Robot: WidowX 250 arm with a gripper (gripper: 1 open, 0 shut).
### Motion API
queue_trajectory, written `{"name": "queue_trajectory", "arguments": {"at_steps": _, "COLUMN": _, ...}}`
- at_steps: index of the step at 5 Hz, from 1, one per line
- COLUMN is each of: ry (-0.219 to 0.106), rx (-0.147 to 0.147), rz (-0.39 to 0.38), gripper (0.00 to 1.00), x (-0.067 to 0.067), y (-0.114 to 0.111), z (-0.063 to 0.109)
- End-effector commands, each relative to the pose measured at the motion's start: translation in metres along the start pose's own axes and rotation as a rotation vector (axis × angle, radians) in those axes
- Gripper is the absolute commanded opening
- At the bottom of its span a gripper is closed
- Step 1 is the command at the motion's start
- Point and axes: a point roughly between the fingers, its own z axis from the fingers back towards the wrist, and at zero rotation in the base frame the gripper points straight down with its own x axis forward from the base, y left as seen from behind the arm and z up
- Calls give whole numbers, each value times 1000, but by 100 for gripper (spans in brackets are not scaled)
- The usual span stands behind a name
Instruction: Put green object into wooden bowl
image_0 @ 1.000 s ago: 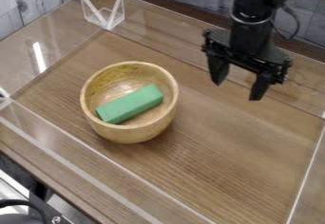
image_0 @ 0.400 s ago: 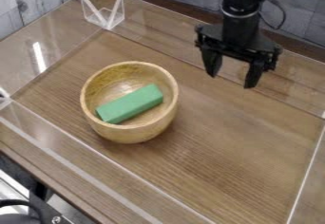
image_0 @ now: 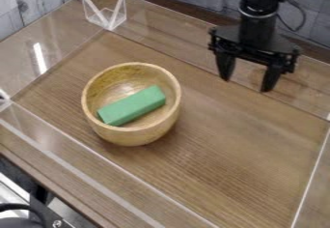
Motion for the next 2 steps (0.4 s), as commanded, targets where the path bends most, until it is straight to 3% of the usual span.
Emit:
{"name": "queue_trajectory", "arguments": {"at_steps": 1, "ry": -67, "rx": -39, "rz": -90, "gripper": 0, "x": 11, "y": -6, "z": 35}}
{"name": "queue_trajectory", "arguments": {"at_steps": 2, "ry": -69, "rx": -54, "rz": -157, "gripper": 100, "x": 9, "y": -3, "z": 52}}
